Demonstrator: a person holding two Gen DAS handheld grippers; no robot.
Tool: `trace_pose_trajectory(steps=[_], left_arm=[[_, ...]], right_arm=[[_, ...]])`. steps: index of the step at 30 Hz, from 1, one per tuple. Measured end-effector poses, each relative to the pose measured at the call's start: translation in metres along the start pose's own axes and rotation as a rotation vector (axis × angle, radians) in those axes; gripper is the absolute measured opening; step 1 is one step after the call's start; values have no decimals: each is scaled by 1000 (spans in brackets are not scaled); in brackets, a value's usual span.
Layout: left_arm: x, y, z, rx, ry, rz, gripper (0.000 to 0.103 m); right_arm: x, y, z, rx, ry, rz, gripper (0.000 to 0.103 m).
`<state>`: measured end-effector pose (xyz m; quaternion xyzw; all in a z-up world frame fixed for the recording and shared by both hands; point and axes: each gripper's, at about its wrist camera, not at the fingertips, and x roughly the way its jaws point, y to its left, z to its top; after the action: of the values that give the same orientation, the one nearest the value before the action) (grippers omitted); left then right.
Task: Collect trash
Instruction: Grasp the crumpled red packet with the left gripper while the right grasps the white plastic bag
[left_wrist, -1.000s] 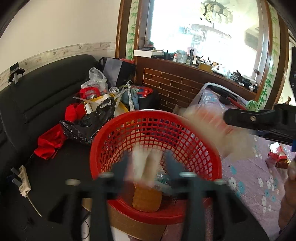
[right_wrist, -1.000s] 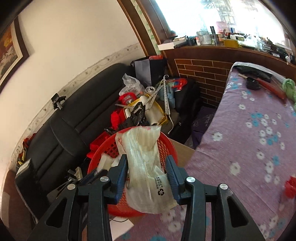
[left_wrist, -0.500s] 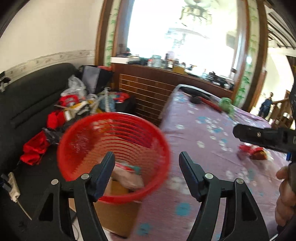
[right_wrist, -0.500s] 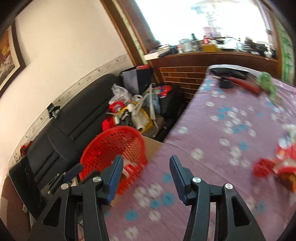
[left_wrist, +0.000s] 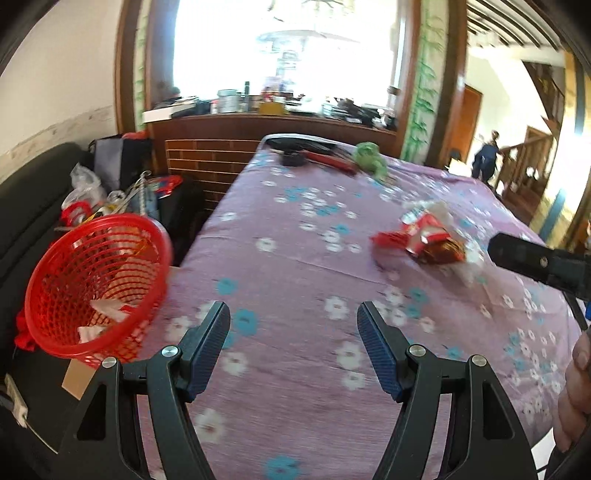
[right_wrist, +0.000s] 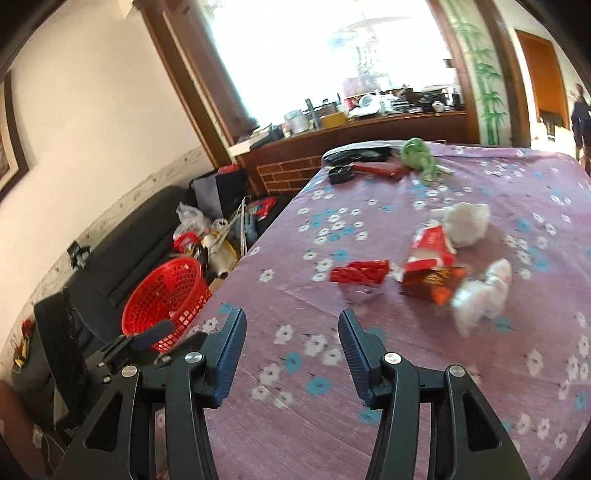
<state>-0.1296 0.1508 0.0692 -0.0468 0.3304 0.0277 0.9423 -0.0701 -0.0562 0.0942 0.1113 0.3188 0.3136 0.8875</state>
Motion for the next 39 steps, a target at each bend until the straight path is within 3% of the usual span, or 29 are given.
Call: trace_pose_trajectory(steps=[14,31,39], left_arm=[[6,-57,-9,116,49,-30,73],[16,-68,-9,130,92,-37,73],[29,-52,14,50,130,-54,73]], right_arm=[[-39,-60,-4,128,-73,-111,56],[-42,-139,-6,300,-21,-257,61],[-29,-172,-7,423,36,-167,58]])
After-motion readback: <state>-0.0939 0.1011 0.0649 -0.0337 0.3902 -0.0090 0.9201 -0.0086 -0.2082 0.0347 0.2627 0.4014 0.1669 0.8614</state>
